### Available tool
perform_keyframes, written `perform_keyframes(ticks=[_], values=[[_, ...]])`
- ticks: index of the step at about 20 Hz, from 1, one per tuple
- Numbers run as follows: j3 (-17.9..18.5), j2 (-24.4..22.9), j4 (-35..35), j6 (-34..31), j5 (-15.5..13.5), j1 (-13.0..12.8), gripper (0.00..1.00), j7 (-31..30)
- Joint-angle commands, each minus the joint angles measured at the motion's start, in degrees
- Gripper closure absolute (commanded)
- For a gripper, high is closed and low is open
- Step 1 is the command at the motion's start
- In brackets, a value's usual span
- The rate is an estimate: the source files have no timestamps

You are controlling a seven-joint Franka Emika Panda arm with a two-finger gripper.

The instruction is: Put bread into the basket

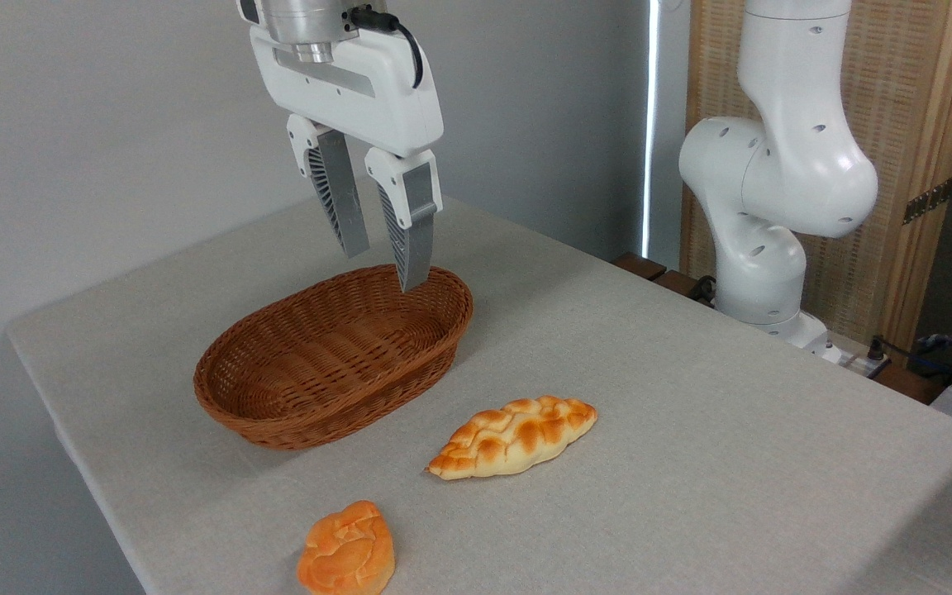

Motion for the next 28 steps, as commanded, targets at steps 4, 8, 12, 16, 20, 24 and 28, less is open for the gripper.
perform_keyframes(ticks=[4, 8, 12, 16, 20, 24, 28], values=[[0.15, -1.22, -1.11, 0.0, -0.13, -0.25, 0.0, 1.14], [0.24, -4.63, -5.48, 0.08, -0.13, -0.25, 0.0, 1.23], [0.85, -9.73, -12.34, 2.71, -0.04, -0.16, 0.0, 3.51], [1.2, -11.59, -19.81, 10.17, 0.84, -0.08, 0.0, 4.04], [3.31, -11.94, -25.96, 17.38, 6.01, 0.01, 0.0, 4.48], [3.93, -12.03, -30.81, 19.69, 7.34, 0.01, 0.0, 7.9], [3.93, -12.03, -33.8, 19.51, 7.26, 0.01, 0.0, 18.87]])
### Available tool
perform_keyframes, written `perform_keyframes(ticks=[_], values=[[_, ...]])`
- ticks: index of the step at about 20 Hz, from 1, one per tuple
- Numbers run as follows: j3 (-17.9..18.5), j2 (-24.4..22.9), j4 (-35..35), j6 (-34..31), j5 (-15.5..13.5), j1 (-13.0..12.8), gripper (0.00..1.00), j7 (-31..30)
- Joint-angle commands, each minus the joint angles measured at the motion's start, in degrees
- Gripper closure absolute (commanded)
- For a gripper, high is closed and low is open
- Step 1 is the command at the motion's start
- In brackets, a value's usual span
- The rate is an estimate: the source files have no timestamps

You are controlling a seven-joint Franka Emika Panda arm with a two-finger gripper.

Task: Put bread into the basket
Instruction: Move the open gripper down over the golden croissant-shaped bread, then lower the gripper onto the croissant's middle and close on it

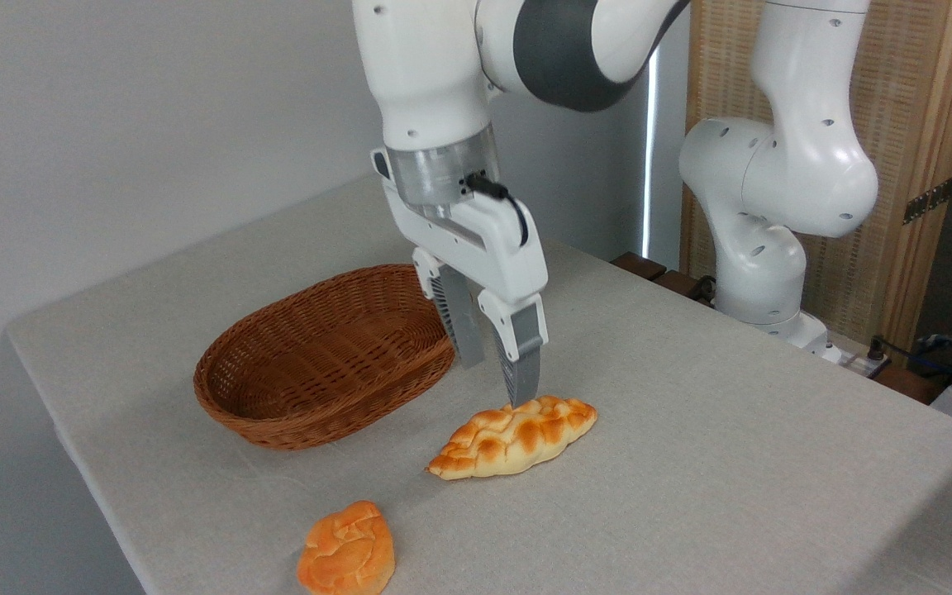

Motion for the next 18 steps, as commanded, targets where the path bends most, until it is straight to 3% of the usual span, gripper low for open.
perform_keyframes(ticks=[1, 13, 18], values=[[0.43, -1.73, -3.68, 1.07, 0.55, -0.29, 0.0, 8.76], [0.34, -1.29, -9.48, 3.88, 0.64, -0.73, 0.0, 10.18], [0.43, -0.68, -10.37, 4.68, 3.45, -0.73, 0.0, 10.18]])
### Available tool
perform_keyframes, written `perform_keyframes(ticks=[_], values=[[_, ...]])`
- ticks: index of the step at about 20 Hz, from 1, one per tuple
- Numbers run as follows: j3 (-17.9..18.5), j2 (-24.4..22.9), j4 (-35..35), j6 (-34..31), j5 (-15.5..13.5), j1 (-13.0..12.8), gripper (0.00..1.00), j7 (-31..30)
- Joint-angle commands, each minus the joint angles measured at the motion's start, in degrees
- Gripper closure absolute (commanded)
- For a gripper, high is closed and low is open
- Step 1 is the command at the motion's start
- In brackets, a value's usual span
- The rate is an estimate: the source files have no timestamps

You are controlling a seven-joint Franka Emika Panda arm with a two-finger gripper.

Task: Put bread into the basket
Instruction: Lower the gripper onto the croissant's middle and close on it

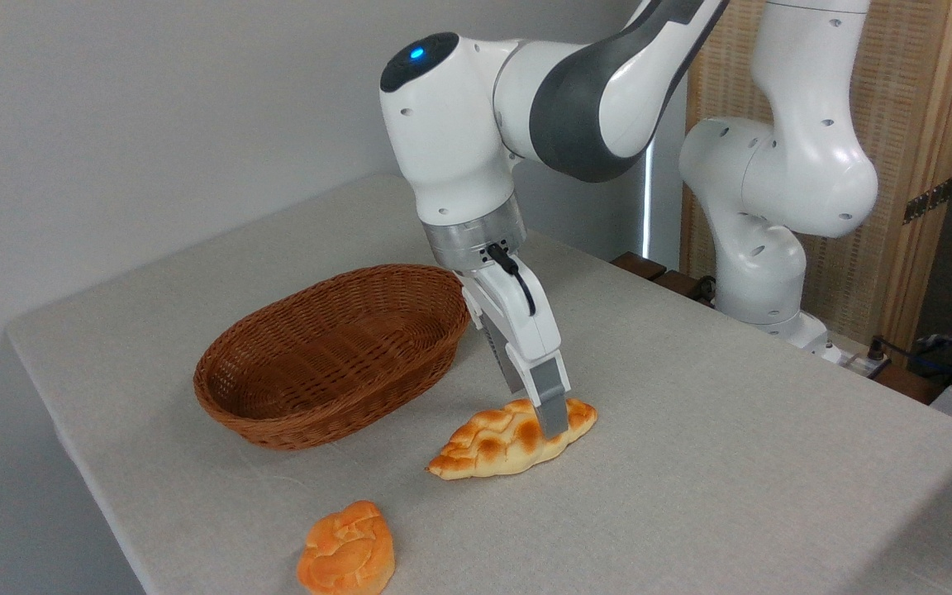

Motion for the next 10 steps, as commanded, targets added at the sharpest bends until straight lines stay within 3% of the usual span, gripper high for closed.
perform_keyframes(ticks=[1, 10], values=[[0.46, -0.19, -1.14, 1.39, 2.09, -0.38, 0.0, 1.16], [0.46, 1.21, -1.94, 6.3, 2.09, -0.29, 0.0, 0.99]])
